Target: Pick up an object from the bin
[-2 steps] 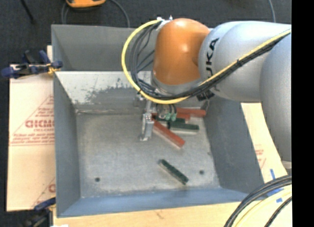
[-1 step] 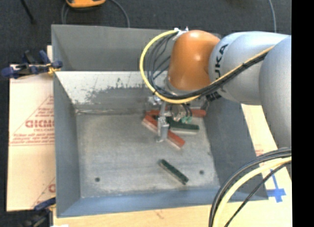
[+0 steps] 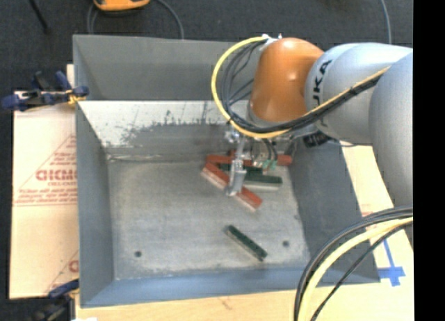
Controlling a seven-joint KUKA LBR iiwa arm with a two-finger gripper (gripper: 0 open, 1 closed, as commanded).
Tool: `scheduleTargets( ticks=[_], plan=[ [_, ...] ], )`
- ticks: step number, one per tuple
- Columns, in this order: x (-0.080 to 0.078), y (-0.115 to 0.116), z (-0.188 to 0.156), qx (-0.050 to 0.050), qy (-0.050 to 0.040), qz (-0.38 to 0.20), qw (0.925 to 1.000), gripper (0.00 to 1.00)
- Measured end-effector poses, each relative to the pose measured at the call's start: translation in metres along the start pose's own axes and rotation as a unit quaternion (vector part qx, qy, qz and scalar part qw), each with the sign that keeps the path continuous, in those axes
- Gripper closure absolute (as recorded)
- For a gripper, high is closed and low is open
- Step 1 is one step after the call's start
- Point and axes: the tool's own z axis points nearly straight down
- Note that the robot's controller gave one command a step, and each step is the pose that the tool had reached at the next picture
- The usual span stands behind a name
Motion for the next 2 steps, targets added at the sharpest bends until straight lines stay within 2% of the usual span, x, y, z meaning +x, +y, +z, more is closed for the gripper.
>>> scheduleTargets(
  ticks=[1,2],
  plan=[
    [0.006,-0.025,-0.009,0.0,-0.0011,0.057,0.9984,0.0],
    [0.004,-0.019,0.027,-0.001,-0.005,0.136,0.9907,0.0]
  ],
)
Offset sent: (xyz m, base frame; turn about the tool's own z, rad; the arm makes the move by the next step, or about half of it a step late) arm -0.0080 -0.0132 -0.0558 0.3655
